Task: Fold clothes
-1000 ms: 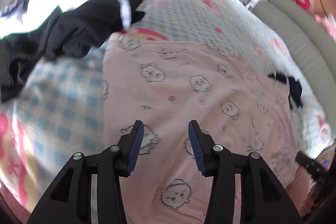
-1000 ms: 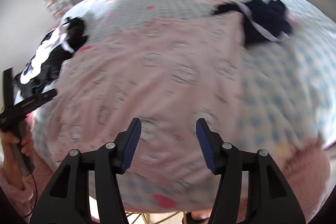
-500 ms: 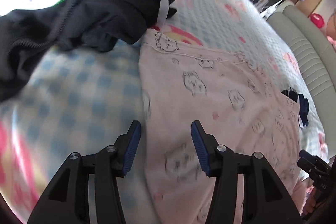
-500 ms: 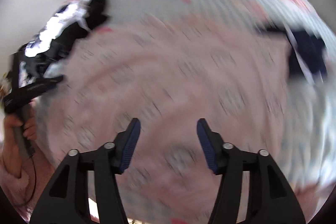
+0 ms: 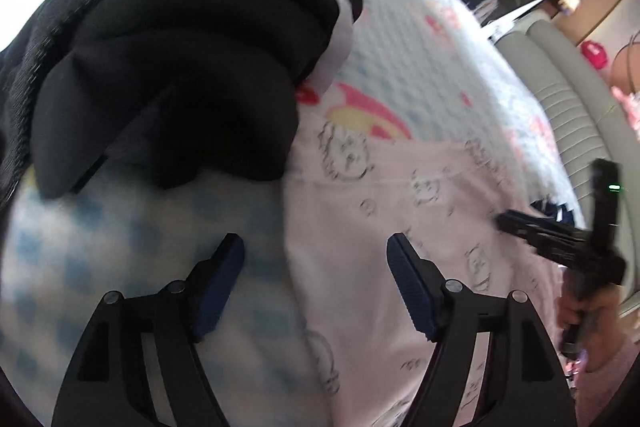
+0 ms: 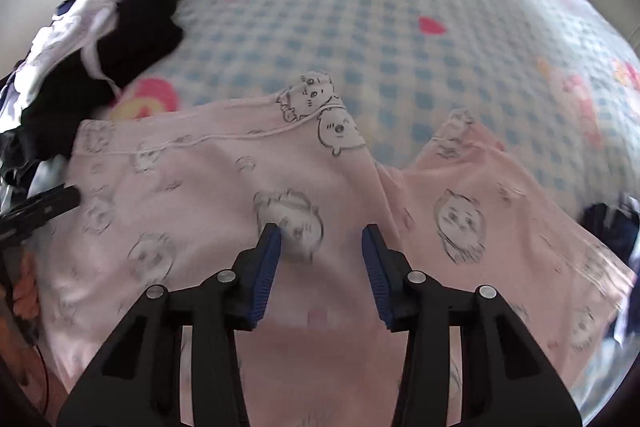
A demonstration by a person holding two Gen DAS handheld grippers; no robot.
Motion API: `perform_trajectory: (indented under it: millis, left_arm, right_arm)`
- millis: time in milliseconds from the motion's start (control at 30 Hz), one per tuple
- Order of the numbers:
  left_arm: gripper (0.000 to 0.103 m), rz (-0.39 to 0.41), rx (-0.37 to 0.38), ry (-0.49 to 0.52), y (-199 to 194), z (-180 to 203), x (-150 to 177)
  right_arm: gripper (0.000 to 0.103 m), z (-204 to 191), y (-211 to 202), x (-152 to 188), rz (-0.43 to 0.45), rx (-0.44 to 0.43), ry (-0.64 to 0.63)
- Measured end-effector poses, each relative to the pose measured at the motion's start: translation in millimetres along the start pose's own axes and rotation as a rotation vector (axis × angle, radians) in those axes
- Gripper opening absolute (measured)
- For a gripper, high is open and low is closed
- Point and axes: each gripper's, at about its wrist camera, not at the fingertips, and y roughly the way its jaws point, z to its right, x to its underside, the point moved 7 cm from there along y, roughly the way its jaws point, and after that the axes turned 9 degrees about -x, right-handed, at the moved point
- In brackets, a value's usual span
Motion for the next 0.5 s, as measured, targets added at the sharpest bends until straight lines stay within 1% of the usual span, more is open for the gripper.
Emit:
perform_trajectory:
  millis: [33, 67, 100, 133, 167, 200, 233, 267, 300, 333, 367, 400, 433, 467, 500]
  left_arm:
    - [0.031, 0.016, 0.002, 0.006, 0.4, 1.6, -3.4]
    - [0.022, 0.018, -0.014, 0.018, 3.0, 2.9, -5.2]
    - [0.014, 0.010, -0.034, 0.035, 6.9, 4.0, -5.4]
    - [0.010, 0.002, -0.059, 0.058, 10.8, 5.3, -4.4]
    - [0.009, -0.007, -0.087, 0.086, 14.9, 7.0, -2.2]
    - [0.008, -0.017, -0.115, 0.113, 19.0, 8.6, 0.1]
    - [0.007, -0.026, -0.143, 0.141, 22.9, 10.2, 2.2]
    - [0.006, -0.018, -0.172, 0.158, 23.5, 11.1, 1.1]
    - [0.004, 0.009, -0.201, 0.165, 20.5, 11.3, -3.4]
    - [0.003, 0.036, -0.230, 0.171, 17.5, 11.5, -7.9]
    - [0.003, 0.063, -0.259, 0.177, 14.3, 11.8, -12.4]
    - [0.003, 0.091, -0.288, 0.183, 11.0, 12.1, -16.9]
    - [0.010, 0.093, -0.316, 0.190, 12.3, 11.3, -18.1]
    - [0.014, 0.069, -0.342, 0.196, 18.7, 9.2, -15.8]
    - [0.017, 0.046, -0.369, 0.202, 24.9, 7.2, -13.6]
  right_arm:
    - [0.045, 2.1, 7.5, -4.3, 0.000, -0.009, 0.004]
    - [0.049, 4.2, 15.5, -8.4, -0.002, -0.017, 0.004]
    - [0.047, 6.3, 23.6, -12.6, -0.005, -0.024, 0.004]
    - [0.041, 6.8, 35.0, -13.5, -0.030, -0.026, -0.013]
    - [0.035, 6.2, 47.1, -11.8, -0.061, -0.010, -0.052]
    - [0.033, 5.2, 50.6, -11.1, -0.063, 0.005, -0.076]
    - [0.031, 3.9, 49.1, -11.1, -0.051, 0.014, -0.085]
    - [0.025, 2.5, 44.7, -11.5, -0.037, 0.022, -0.088]
    - [0.019, 1.2, 38.0, -13.8, -0.019, 0.025, -0.090]
    - [0.017, 0.0, 31.0, -17.2, 0.002, 0.027, -0.093]
    - [0.010, -1.2, 24.0, -20.5, 0.023, 0.028, -0.095]
    - [0.007, -2.5, 17.0, -23.9, 0.044, 0.029, -0.098]
    - [0.007, -1.7, 10.5, -29.7, 0.079, 0.036, -0.095]
    - [0.007, 4.6, 7.9, -36.5, 0.112, 0.061, -0.075]
    - [0.010, 14.3, 10.5, -36.5, 0.097, 0.067, -0.030]
